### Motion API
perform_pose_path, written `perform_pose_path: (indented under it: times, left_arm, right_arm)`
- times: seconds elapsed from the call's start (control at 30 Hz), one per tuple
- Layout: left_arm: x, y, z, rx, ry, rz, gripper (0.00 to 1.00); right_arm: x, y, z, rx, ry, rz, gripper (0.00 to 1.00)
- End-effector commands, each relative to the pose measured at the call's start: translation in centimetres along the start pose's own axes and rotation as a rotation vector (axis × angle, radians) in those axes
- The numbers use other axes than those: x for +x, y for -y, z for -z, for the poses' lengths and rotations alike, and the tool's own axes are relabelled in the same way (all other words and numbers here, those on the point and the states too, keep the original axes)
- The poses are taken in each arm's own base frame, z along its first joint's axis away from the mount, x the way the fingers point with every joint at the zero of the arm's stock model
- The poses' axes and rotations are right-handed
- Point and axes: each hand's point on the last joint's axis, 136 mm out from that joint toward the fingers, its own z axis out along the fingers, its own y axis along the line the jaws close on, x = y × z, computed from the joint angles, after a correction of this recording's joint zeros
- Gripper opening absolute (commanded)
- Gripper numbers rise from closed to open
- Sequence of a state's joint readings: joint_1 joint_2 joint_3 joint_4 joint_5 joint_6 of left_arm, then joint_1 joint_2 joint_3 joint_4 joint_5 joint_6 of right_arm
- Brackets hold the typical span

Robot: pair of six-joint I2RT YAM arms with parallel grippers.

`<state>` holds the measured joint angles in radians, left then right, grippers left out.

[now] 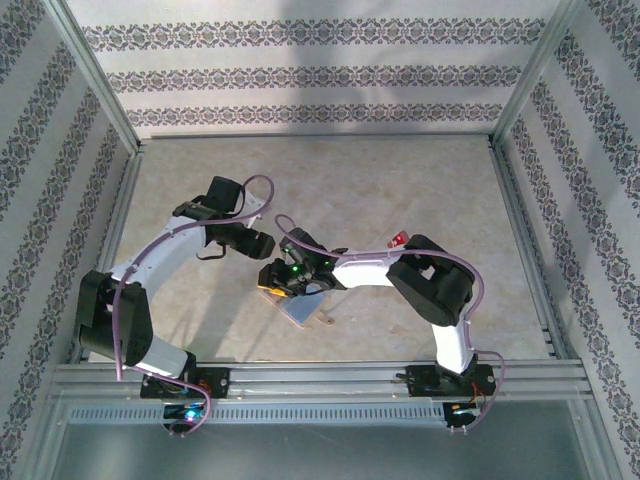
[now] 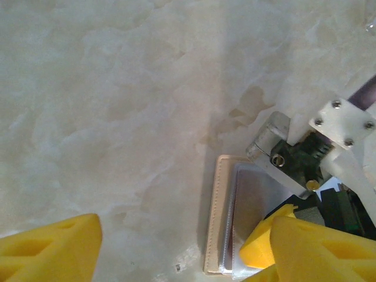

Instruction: Put the credit cards into the card holder

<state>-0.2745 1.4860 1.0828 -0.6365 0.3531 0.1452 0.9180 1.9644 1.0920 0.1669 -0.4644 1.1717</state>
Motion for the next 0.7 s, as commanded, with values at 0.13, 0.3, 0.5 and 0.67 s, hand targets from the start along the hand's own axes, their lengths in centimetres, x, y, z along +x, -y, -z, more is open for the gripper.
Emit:
perform_pose_path:
  times: [0.13,0.3,0.5,0.67]
  left_arm:
    - [1.5,-0.7,-0.8,-0.019,-0.043,-0.082,0.81]
    - [1.4,-0.2,-0.8,0.007,-0.017,-0.125,0.82]
    - [0.9,0.1,-0.2,0.008,0.015,-0.167,0.84]
    - [-0.1,1.3,0.5,0.03,0.061,-0.193,0.83]
  right_arm:
    - [-1.5,-2.6,4.2,-0.011,0.103,0.115,0.5]
    - [-1.8,-3.1,7.6,0.026,0.186,0.191,0.55]
    - [-2.4,-2.1,12.2,0.175,0.267,0.287,0.62]
    - [-3.1,0.2,17.0,0.335,0.339,0.339,0.68]
